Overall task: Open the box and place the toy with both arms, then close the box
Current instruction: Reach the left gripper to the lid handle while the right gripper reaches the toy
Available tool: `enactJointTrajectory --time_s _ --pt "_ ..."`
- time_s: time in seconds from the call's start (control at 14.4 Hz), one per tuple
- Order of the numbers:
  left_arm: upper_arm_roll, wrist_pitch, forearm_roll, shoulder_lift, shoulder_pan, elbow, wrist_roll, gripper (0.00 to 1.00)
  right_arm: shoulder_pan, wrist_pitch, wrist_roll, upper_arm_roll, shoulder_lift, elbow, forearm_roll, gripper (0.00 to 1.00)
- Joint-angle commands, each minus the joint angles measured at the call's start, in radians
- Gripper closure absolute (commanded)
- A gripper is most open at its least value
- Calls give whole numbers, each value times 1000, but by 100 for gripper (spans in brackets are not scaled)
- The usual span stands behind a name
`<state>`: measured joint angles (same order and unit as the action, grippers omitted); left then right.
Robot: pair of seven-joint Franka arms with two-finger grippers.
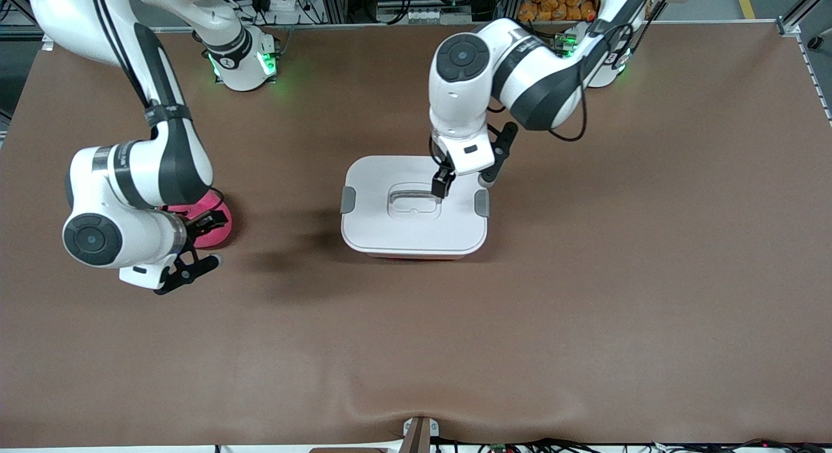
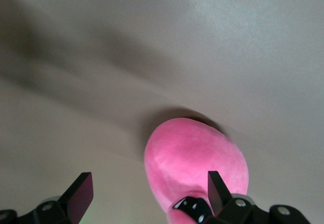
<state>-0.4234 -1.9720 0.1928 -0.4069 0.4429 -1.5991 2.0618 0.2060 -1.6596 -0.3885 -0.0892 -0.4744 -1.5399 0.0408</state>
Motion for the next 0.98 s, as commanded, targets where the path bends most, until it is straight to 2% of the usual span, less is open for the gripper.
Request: enactJointTrajectory --time_s 0.0,0.21,0.49,0.7,0.91 --pt "-2 -65 31 -33 16 38 137 0 3 -5 -23 8 88 -71 19 0" --pt "2 -143 85 -59 51 38 276 0 6 -11 -132 6 190 -175 31 0" --pt "0 -176 188 -113 85 38 455 0 -7 -17 -243 6 218 -251 89 0" --pt "2 -177 191 -121 85 38 579 8 -30 -158 -353 6 273 -388 94 0" --pt "2 -182 192 -130 88 38 606 9 -72 -302 -462 6 293 -498 94 0"
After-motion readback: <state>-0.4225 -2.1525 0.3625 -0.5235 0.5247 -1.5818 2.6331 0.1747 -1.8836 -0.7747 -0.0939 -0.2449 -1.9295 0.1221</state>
